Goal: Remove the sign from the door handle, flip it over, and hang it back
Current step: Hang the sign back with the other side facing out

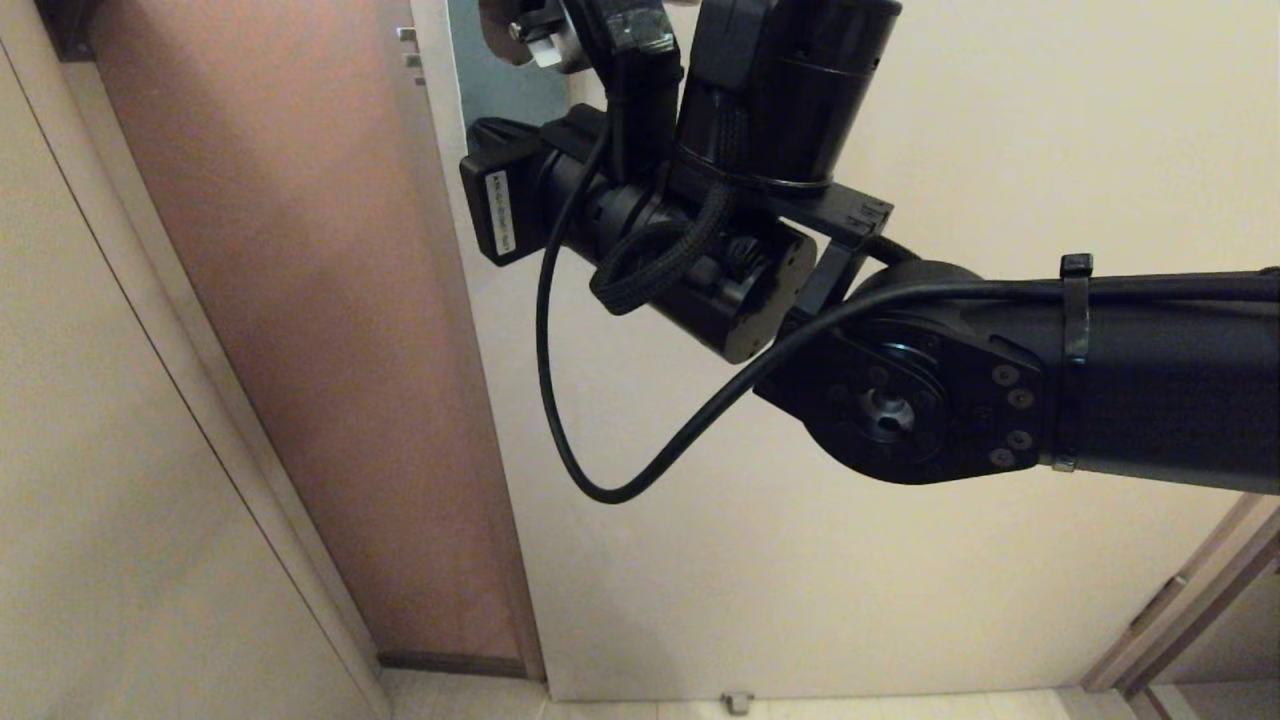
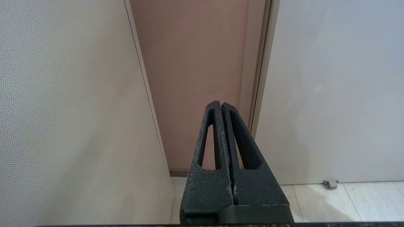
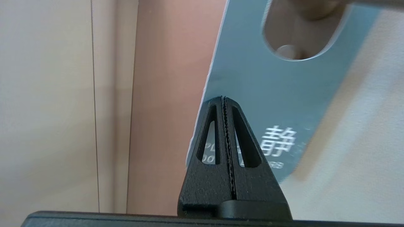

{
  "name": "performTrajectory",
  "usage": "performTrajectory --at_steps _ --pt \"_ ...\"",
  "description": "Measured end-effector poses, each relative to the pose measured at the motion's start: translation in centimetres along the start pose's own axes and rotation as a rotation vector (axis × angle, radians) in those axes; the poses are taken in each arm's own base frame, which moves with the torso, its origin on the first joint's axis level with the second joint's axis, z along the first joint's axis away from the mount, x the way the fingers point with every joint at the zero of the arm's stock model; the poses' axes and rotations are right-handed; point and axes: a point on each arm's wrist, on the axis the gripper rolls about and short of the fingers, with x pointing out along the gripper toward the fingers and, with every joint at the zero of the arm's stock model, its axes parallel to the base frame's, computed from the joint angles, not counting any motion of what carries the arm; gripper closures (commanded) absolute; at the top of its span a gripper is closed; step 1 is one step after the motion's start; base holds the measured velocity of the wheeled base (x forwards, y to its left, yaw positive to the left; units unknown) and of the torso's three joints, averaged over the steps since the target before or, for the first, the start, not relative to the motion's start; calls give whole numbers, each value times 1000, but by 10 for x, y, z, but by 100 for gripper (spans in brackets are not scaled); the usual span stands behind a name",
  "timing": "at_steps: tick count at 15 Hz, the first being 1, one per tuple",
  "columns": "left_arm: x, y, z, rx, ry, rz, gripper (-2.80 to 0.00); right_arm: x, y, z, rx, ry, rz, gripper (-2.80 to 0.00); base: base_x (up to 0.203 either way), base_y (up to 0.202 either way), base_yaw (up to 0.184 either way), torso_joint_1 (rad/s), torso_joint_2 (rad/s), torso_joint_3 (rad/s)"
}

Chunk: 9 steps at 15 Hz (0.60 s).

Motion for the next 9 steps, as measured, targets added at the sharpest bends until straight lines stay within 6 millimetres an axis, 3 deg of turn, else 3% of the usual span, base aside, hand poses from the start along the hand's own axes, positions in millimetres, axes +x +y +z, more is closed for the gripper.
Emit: performTrajectory --at_steps 9 --pt "0 0 0 0 0 0 0 27 0 -20 0 -91 -27 0 0 0 0 0 0 0"
